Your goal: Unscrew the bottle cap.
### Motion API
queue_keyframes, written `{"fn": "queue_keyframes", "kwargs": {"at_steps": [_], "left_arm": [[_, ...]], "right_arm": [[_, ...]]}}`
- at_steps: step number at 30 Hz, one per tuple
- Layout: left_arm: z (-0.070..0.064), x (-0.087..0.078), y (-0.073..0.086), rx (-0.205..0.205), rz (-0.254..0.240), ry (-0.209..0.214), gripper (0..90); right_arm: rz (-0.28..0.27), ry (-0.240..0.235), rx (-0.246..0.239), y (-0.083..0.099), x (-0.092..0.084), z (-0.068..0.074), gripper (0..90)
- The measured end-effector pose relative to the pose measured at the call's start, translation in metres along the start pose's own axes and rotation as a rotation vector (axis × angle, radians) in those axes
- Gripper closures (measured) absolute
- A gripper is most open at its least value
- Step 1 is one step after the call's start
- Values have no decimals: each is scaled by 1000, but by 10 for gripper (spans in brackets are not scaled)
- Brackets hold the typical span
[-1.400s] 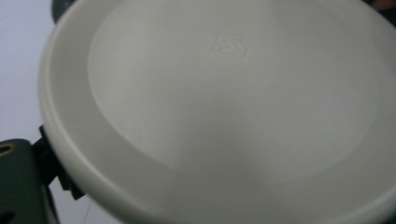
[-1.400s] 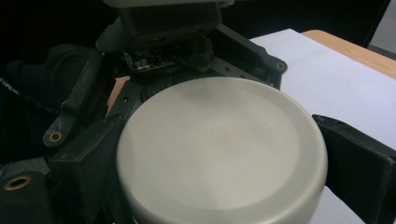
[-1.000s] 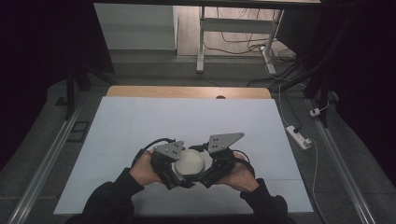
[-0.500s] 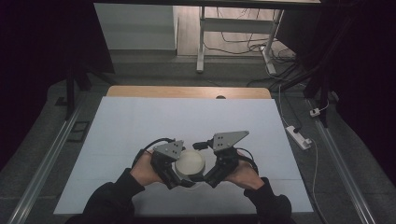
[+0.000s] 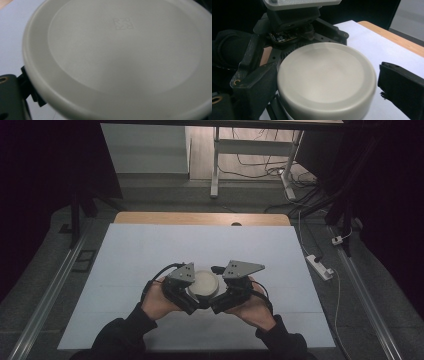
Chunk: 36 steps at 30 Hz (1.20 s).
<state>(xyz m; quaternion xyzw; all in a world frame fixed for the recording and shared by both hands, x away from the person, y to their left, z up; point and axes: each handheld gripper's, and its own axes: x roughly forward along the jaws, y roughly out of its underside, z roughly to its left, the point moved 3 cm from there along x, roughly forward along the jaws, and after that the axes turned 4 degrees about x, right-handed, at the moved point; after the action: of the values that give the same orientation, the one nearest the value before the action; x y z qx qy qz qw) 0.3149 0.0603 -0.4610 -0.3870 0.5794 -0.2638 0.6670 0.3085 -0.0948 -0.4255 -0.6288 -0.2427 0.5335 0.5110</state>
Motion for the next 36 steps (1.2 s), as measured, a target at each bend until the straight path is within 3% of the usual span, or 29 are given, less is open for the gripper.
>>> {"fn": "queue_keyframes", "kwargs": {"at_steps": [5,10,11,15,16,20,21,23,26,32,33,36], "left_arm": [[-2,-1,-2,11,-7,9,67],[-4,-3,-2,43,-13,59,67],[-6,-4,-2,66,-19,106,67],[-10,-4,-3,104,-28,166,67],[-13,-5,-3,135,-29,209,67],[-25,-3,-4,212,-35,313,67],[-25,-3,-4,212,-35,313,67],[-30,-1,-5,234,-35,344,67],[-26,0,-4,211,-27,311,67],[-14,-1,-3,129,-19,197,67],[-14,-1,-3,129,-19,197,67],[-9,-1,-2,81,-23,134,67]], "right_arm": [[-12,-20,-2,1,1,2,69],[-10,-49,-20,0,-1,5,71],[1,-103,-26,0,-3,5,72],[19,-211,-47,0,-7,5,72],[22,-236,-50,0,-8,5,72],[34,-396,-83,3,-12,9,72],[34,-396,-83,3,-12,9,72],[37,-478,-112,6,-15,11,71],[39,-464,-108,7,-15,10,69],[7,-360,-47,1,-16,1,0],[7,-360,-47,1,-16,1,0],[8,-234,-23,-4,-18,-3,0]]}}
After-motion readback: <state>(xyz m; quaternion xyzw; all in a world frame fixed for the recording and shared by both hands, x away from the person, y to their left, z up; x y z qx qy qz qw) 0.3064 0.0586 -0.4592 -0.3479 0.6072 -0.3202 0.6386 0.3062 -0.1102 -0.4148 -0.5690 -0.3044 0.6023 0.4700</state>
